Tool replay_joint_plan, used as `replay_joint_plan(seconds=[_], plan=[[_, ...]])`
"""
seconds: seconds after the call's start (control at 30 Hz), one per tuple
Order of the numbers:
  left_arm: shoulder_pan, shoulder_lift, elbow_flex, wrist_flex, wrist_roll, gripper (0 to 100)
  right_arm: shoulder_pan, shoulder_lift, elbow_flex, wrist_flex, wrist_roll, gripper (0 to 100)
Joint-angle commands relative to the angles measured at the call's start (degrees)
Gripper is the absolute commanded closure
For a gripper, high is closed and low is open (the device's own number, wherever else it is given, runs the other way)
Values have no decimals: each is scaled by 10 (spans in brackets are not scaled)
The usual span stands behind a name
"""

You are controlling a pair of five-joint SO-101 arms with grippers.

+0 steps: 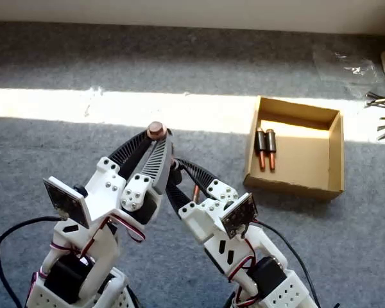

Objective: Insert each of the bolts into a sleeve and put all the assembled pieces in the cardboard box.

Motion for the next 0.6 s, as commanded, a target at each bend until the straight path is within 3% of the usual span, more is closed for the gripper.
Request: replay_joint_plan(seconds=[0.0, 0.57], plan=[[9, -2, -36, 2, 13, 993, 8, -6, 68, -4, -2, 994], [10, -2, -30, 40, 13, 993, 8, -6, 68, -3, -2, 994]])
